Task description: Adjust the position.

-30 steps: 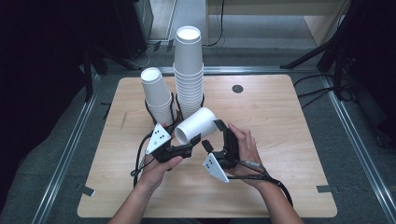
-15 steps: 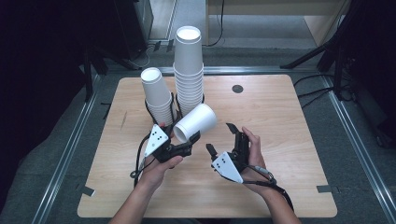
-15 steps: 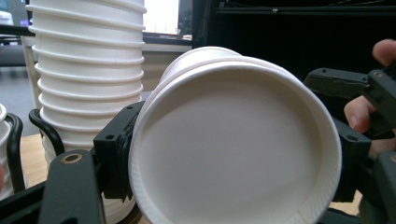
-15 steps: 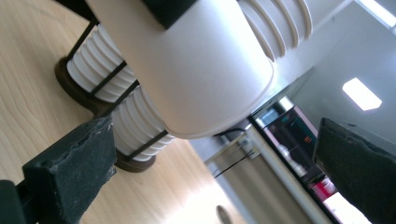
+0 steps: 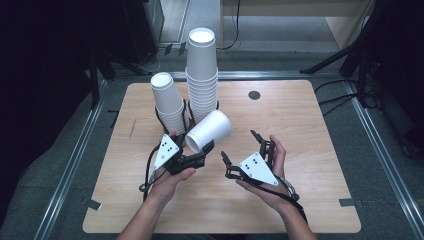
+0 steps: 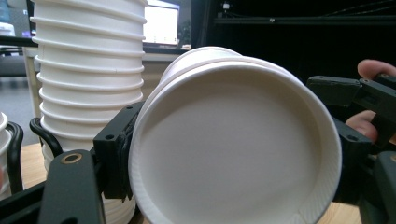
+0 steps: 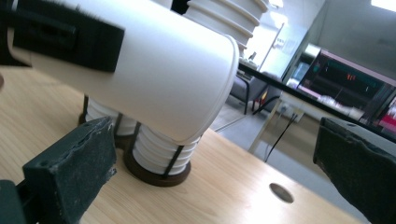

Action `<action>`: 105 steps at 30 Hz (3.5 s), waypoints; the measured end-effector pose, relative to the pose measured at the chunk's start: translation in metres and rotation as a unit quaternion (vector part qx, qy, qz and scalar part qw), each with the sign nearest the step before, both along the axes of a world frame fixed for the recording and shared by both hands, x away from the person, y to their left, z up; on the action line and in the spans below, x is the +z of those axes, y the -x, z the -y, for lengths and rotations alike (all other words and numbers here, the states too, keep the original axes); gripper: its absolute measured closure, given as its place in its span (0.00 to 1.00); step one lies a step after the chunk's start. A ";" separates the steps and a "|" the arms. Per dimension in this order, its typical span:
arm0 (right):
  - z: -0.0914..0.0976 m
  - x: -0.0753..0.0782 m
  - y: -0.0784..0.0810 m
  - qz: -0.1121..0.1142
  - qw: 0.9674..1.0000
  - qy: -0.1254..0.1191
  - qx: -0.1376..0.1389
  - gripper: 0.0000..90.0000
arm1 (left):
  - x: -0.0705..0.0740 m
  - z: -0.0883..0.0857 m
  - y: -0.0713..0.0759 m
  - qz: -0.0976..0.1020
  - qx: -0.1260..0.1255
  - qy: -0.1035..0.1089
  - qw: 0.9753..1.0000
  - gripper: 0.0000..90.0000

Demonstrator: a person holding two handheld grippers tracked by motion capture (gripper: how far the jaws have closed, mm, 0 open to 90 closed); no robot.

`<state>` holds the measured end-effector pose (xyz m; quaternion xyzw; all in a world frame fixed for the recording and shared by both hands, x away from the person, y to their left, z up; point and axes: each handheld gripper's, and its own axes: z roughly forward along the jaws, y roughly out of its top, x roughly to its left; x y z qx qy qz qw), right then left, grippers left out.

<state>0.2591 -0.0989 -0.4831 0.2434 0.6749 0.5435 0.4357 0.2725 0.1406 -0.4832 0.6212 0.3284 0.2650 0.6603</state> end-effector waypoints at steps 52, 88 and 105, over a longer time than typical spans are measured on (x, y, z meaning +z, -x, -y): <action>-0.007 0.010 -0.013 -0.428 0.700 -0.572 0.001 0.01 | -0.005 0.009 0.005 0.028 -0.014 -0.016 0.999 0.25; -0.031 0.012 -0.037 -0.485 0.622 -0.614 0.001 0.01 | -0.006 0.013 0.007 0.031 -0.027 -0.021 0.999 0.25; -0.034 0.009 -0.040 -0.491 0.605 -0.627 0.002 0.11 | -0.006 0.014 0.007 0.033 -0.032 -0.035 0.998 0.24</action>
